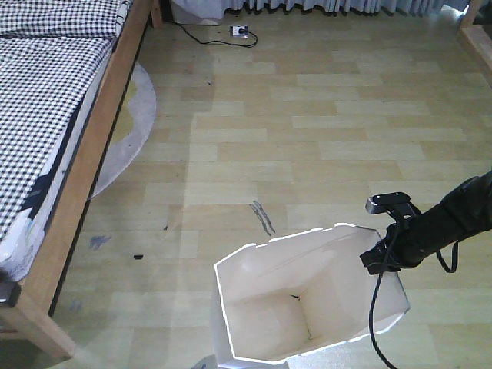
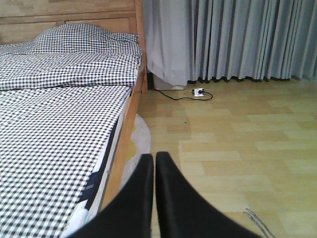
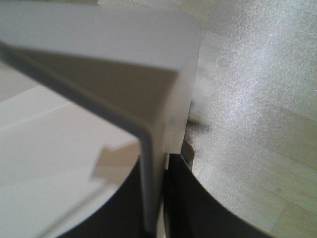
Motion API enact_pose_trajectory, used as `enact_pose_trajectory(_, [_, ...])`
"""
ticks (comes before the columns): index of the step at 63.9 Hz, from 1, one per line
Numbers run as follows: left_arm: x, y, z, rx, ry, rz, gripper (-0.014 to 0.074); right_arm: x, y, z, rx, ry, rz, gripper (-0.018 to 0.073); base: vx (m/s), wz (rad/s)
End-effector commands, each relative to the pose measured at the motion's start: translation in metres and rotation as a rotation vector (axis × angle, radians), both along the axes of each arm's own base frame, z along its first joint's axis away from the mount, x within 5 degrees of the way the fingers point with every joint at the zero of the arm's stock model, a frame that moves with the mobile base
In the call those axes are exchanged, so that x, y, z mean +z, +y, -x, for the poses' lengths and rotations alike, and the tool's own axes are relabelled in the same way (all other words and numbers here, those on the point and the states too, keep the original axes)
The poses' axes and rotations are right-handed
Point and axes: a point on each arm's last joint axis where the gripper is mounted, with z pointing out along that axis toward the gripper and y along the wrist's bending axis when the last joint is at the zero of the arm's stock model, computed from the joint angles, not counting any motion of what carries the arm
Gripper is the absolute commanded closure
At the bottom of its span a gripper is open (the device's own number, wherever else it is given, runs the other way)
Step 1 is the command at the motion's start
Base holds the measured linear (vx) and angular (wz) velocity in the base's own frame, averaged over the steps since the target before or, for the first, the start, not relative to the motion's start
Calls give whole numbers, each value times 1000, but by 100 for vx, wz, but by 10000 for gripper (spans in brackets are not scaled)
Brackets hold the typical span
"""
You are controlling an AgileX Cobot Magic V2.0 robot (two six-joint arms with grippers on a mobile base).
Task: Move trash bin to bedside with robot
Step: 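Drive toward the bed foot and curtains, dragging the bin along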
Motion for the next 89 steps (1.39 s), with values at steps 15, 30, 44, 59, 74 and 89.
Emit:
enact_pose_trajectory(15, [1,0,0,0,-67,0,603,29,9,-6,-25,-8,-131,564,23,-8])
enact_pose_trajectory(30, [1,0,0,0,-67,0,603,29,9,-6,-25,-8,-131,564,24,-2])
enact_pose_trajectory(44, [1,0,0,0,-67,0,603,29,9,-6,-25,-8,-131,564,25,5])
enact_pose_trajectory(59, [1,0,0,0,-67,0,603,29,9,-6,-25,-8,-131,564,26,8])
enact_pose_trajectory(74, [1,0,0,0,-67,0,603,29,9,-6,-25,-8,-131,564,25,6])
enact_pose_trajectory(89, [1,0,0,0,-67,0,603,29,9,-6,-25,-8,-131,564,23,0])
